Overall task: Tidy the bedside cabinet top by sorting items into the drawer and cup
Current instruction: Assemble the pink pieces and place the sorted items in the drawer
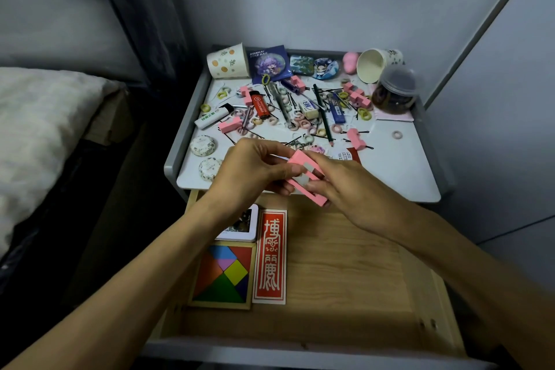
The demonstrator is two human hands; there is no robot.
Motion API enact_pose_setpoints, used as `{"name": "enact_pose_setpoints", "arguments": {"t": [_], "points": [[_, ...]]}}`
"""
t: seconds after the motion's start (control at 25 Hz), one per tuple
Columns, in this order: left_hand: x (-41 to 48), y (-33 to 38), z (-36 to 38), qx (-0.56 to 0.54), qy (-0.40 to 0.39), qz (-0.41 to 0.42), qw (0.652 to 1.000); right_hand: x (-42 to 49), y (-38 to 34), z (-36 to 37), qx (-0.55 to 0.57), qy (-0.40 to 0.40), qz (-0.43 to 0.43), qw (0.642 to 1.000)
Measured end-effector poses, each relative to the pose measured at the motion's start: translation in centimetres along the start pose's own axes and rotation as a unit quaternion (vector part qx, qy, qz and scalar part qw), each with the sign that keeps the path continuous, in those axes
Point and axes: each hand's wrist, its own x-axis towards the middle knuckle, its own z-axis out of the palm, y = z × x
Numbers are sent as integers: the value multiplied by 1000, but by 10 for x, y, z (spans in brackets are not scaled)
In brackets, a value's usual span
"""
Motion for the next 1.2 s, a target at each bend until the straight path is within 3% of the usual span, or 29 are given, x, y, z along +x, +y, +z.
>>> {"name": "enact_pose_setpoints", "arguments": {"t": [0.4, 0.92, 1.2], "points": [[0, -2, -1, 35, 27, 42, 998, -3, -1, -1, 36, -8, -5, 999], [2, -3, -8, -81, 61, 5, 995, -4, 1, 6, 49, 174, -50, 982], [3, -4, -9, -73, 72, 7, 995, -4, 2, 9, 45, 140, -35, 989]]}}
